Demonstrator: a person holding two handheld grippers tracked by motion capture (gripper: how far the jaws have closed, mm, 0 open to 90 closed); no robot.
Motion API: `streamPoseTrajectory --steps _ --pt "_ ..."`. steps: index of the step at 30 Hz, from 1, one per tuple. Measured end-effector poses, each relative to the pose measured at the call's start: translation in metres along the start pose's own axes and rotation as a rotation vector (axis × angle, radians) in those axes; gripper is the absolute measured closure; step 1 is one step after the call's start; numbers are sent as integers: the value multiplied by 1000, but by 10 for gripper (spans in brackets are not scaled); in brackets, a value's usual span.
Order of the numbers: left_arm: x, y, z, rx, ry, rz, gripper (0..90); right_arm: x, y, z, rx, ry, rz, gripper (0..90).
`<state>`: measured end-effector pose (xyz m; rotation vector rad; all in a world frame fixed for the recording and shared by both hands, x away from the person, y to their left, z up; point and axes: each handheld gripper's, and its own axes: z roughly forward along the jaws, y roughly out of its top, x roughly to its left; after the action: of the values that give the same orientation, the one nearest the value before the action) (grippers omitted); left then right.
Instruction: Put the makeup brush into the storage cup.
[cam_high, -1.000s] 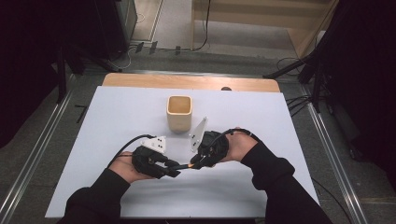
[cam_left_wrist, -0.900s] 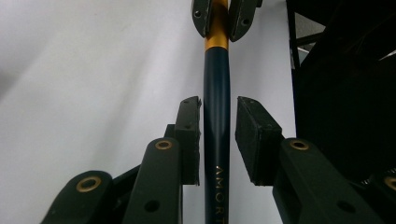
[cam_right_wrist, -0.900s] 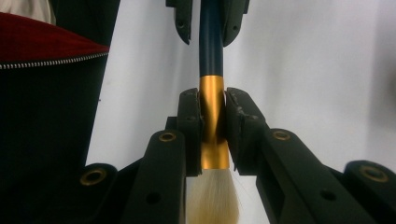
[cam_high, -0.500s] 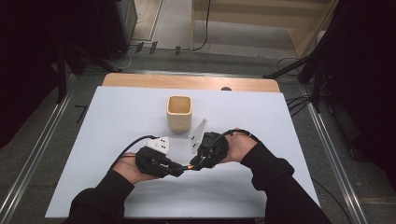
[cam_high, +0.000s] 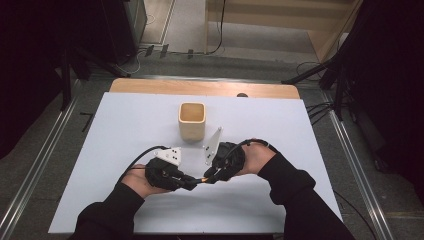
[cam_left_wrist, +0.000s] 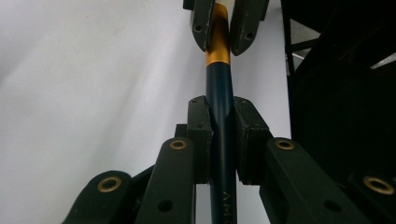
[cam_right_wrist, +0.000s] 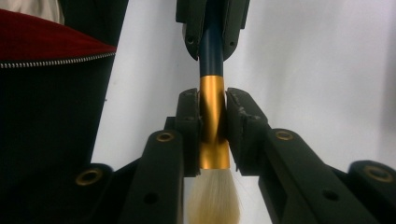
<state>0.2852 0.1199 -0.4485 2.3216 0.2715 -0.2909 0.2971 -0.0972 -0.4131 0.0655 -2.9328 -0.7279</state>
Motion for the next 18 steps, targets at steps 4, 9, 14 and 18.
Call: streamPoseTrajectory --steps 4,9,14,18 --pt "0 -1 -1 -6 -6 -24 796 3 -1 -3 -85 7 -28 535" --pt "1 -3 -4 -15 -13 -47 796 1 -8 -13 -170 -52 30 451" --pt "2 -4 -7 -19 -13 -66 796 -2 -24 -20 -238 -86 98 426" --pt "3 -6 -11 -30 -14 -88 796 -1 -38 -22 -269 -109 139 376"
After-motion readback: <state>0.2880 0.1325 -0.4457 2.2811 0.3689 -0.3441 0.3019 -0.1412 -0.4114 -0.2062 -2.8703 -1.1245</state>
